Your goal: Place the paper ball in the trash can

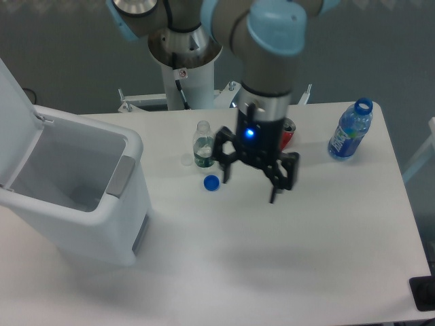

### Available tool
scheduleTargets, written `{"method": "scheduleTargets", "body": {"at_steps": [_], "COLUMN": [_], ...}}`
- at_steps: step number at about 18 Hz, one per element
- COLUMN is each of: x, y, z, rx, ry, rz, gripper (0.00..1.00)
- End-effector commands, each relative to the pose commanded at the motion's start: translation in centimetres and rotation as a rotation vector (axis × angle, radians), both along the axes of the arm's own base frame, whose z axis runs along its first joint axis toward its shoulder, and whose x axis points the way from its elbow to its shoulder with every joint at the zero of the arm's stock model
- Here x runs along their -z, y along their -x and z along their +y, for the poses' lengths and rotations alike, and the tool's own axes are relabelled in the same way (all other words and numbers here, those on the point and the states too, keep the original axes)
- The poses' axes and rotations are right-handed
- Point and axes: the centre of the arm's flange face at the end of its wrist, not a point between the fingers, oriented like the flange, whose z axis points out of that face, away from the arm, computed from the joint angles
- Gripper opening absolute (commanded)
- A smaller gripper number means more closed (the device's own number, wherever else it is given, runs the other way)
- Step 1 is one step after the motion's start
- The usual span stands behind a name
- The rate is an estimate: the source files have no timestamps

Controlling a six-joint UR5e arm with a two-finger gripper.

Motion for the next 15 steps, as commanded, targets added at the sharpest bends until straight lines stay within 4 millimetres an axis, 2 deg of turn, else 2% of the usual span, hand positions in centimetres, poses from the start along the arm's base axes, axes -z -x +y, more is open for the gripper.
{"method": "scheduleTargets", "body": {"at_steps": [3,6,8,15], "x": [4.5,6.8,9.3,10.1], "y": [2.1,3.1,3.9,5.0], "z": [0.0,-0.3,-0.2,-0.3], "rx": [0.079,0.12,0.118,0.109], "ry": [0.088,0.167,0.195,0.2], "rz": [-0.011,0.003,-0.025,-0.009], "gripper": [1.0,1.0,1.0,1.0]}}
